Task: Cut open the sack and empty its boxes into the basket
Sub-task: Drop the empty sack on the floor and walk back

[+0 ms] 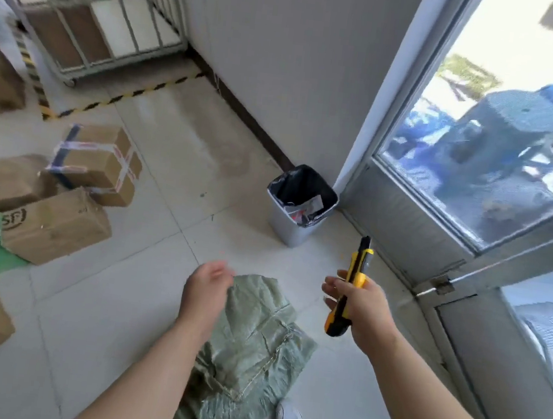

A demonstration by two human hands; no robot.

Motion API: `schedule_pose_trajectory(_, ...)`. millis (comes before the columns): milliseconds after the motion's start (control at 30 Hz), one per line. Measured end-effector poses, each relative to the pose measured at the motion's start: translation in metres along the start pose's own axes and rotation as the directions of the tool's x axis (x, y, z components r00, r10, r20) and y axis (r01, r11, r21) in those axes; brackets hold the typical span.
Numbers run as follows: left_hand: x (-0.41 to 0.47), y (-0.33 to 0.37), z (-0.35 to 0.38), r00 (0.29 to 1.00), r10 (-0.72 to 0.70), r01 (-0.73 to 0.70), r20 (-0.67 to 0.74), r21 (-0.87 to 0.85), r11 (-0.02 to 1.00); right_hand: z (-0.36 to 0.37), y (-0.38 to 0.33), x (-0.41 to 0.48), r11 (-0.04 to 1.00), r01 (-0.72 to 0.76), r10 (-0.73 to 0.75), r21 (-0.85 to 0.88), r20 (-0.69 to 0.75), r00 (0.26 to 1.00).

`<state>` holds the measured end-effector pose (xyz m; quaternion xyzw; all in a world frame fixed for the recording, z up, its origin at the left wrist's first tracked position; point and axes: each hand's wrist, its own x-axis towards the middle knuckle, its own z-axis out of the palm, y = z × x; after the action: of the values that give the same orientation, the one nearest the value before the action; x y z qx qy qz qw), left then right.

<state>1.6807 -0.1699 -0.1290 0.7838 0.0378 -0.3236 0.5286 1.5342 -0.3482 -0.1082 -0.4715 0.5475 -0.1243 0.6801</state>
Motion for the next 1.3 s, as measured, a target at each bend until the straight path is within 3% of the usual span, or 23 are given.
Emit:
schedule_pose_trajectory(133, -0.071, 0.085, 0.035, 0.967, 0.194, -0.212, 0.165, 0.1, 0.972, -0.072, -0.051, -0.076, 0.981, 0.093, -0.07, 0.168, -0.136, 0.988)
schedule_pose_trajectory(267, -0.151, 0.142, 0.09, 0.863, 0.337, -0.421, 0.377, 0.166, 0.892, -0.154, -0.072, -0.146, 0.962, 0.199, -0.139, 0.185, -0.292, 0.946)
schedule_pose_trajectory(367, -0.205, 0.162, 0.136, 0.722, 0.463, -0.643, 0.514, 0.25, 0.724, -0.21, -0.072, -0.187, 0.961, 0.275, -0.241, 0.011, -0.443, 0.863)
schedule_pose_trajectory(400, -0.244, 0.163, 0.169, 0.629, 0.48, -0.728, 0.611, 0.247, 0.64, -0.251, -0.063, -0.214, 0.957, 0.288, -0.263, -0.039, -0.538, 0.801)
schedule_pose_trajectory(433, -0.274, 0.163, 0.195, 0.556, 0.476, -0.782, 0.682, 0.236, 0.576, -0.282, -0.054, -0.235, 0.954, 0.276, -0.29, -0.117, -0.594, 0.75)
schedule_pose_trajectory(500, -0.292, 0.166, 0.21, 0.484, 0.474, -0.831, 0.735, 0.216, 0.513, -0.297, -0.046, -0.249, 0.942, 0.214, -0.329, -0.258, -0.59, 0.737)
schedule_pose_trajectory(600, -0.368, 0.149, 0.274, 0.297, 0.433, -0.921, 0.851, 0.135, 0.366, -0.371, -0.016, -0.304, 0.949, 0.134, -0.302, -0.286, -0.699, 0.648)
schedule_pose_trajectory(733, -0.478, 0.105, 0.354, 0.096, 0.342, -0.969, 0.935, 0.009, 0.248, -0.47, 0.034, -0.375, 0.923, -0.038, -0.317, -0.383, -0.813, 0.489)
schedule_pose_trajectory(833, -0.556, 0.062, 0.403, -0.11, 0.266, -0.985, 0.958, -0.14, 0.098, -0.537, 0.077, -0.425, 0.875, -0.208, -0.353, -0.437, -0.87, 0.343)
schedule_pose_trajectory(1000, -0.668, -0.005, 0.471, -0.378, 0.116, -0.926, 0.919, -0.374, -0.057, -0.625, 0.147, -0.503, 0.871, -0.381, -0.267, -0.31, -0.95, 0.163)
schedule_pose_trajectory(1133, -0.738, -0.052, 0.513, -0.523, 0.001, -0.848, 0.852, -0.521, -0.101, -0.665, 0.194, -0.557, 0.898, -0.411, -0.144, -0.155, -0.988, 0.058)
schedule_pose_trajectory(1300, -0.813, -0.093, 0.557, -0.625, -0.096, -0.77, 0.775, -0.632, -0.085, -0.701, 0.238, -0.601, 0.905, -0.424, 0.003, 0.042, -0.996, -0.092)
